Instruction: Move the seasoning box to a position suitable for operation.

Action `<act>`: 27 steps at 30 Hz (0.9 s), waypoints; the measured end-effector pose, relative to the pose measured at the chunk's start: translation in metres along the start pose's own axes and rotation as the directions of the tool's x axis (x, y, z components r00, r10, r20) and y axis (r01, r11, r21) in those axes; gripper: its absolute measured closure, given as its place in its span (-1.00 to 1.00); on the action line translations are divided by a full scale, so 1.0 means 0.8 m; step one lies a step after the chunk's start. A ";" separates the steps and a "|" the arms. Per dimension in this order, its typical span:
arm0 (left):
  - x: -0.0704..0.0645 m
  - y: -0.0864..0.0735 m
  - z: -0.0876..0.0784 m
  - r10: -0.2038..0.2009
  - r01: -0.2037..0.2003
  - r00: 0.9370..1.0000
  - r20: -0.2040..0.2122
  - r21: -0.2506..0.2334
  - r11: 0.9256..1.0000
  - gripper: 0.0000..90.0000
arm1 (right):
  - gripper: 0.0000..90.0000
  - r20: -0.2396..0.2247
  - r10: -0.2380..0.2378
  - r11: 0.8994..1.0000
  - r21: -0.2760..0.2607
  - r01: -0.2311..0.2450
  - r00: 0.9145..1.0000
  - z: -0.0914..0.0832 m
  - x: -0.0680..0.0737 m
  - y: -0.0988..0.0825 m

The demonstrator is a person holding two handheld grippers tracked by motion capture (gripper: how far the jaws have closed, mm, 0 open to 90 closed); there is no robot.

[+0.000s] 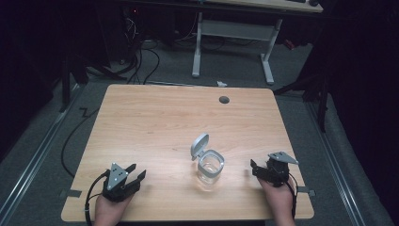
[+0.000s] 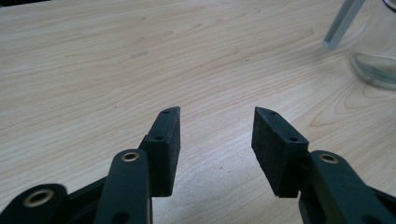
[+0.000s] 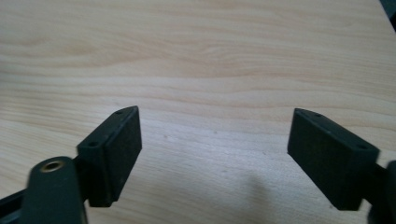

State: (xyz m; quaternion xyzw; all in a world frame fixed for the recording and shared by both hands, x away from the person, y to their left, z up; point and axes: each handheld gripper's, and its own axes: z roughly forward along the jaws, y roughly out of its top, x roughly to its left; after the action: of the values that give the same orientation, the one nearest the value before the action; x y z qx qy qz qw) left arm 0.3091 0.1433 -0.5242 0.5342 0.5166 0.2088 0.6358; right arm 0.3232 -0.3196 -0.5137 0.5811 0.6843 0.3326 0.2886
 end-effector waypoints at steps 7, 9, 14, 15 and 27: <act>-0.010 0.001 0.004 0.018 -0.017 1.000 0.025 -0.017 1.000 0.11 | -0.11 -0.066 -0.044 0.997 -0.060 0.040 0.997 -0.015 0.010 -0.006; -0.011 0.003 0.011 -0.018 0.019 0.999 0.033 -0.020 1.000 0.14 | -0.10 -0.080 -0.075 0.994 -0.086 0.068 0.994 -0.023 0.016 -0.008; -0.017 -0.001 0.018 -0.046 0.046 0.998 0.047 -0.005 0.999 0.22 | -0.03 -0.031 -0.177 0.976 -0.135 0.171 0.984 -0.039 0.029 -0.012; -0.019 -0.003 0.019 -0.041 0.041 0.998 0.047 -0.002 0.999 0.21 | -0.04 -0.047 -0.172 0.977 -0.136 0.164 0.984 -0.041 0.028 -0.014; -0.038 -0.018 0.018 -0.023 0.022 0.997 0.075 0.018 1.000 0.25 | 0.21 -0.202 -0.151 0.984 -0.125 0.128 0.968 -0.027 0.049 -0.018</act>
State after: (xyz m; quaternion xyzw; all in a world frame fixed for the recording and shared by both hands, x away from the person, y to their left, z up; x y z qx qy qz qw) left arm 0.3064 0.1070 -0.5253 0.5411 0.5001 0.1772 0.6524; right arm 0.2914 -0.2850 -0.5118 0.4760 0.7309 0.4086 0.2689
